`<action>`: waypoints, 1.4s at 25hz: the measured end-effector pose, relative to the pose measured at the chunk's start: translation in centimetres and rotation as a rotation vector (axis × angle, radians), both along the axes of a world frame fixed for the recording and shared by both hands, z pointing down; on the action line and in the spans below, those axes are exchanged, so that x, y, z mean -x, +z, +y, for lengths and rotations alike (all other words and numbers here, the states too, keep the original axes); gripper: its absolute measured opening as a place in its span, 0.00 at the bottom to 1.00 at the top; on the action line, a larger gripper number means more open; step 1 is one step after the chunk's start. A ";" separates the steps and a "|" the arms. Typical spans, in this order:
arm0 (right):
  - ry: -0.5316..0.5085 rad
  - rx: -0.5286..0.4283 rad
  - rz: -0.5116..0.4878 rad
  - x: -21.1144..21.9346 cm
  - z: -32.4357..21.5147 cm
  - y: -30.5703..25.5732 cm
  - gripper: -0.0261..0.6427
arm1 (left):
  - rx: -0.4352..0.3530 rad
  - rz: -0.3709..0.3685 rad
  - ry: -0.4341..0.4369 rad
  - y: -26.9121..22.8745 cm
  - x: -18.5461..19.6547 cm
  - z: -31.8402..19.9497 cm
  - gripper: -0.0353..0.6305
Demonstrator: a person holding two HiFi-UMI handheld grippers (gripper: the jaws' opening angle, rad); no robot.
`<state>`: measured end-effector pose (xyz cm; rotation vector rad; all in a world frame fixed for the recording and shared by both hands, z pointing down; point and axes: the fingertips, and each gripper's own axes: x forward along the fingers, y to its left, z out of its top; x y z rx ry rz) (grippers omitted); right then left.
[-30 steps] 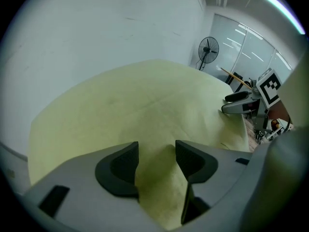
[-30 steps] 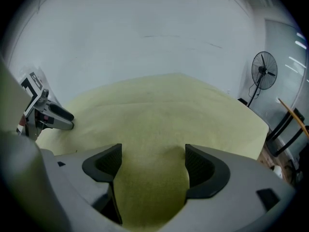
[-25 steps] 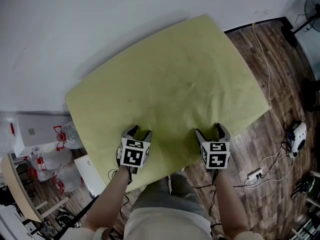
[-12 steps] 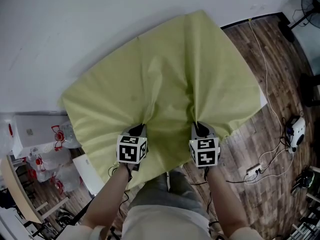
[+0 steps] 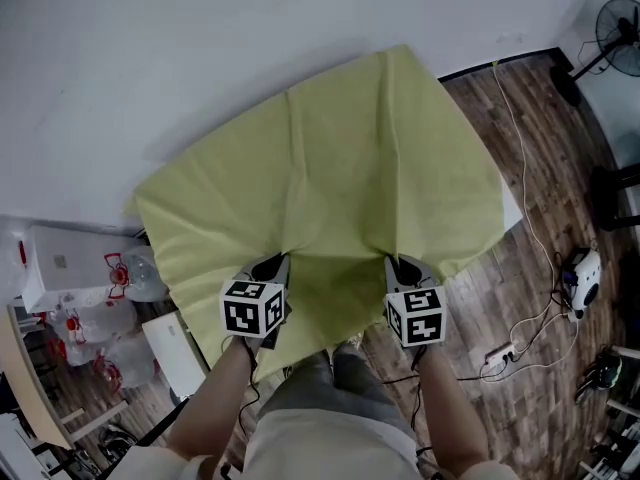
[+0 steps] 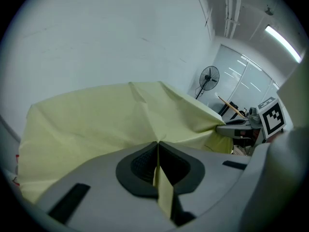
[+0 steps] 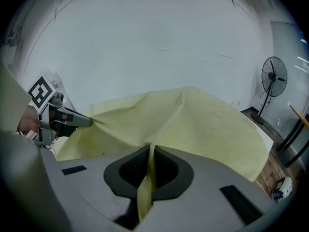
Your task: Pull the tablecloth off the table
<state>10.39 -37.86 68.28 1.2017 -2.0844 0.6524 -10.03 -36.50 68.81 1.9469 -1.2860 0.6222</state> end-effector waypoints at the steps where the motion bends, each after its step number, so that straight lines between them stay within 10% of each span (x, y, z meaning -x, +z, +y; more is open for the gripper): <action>1: -0.003 -0.003 -0.004 0.1 0.3 -0.8 0.08 | -0.008 0.003 -0.007 -0.7 0.2 0.1 0.08; 22: -0.075 -0.228 -0.126 4.1 3.4 -18.6 0.08 | -0.335 0.070 -0.116 -19.0 4.8 2.6 0.08; 35: -0.068 -0.557 -0.286 3.4 4.2 -37.0 0.08 | -0.739 0.070 -0.053 -37.6 4.2 2.8 0.08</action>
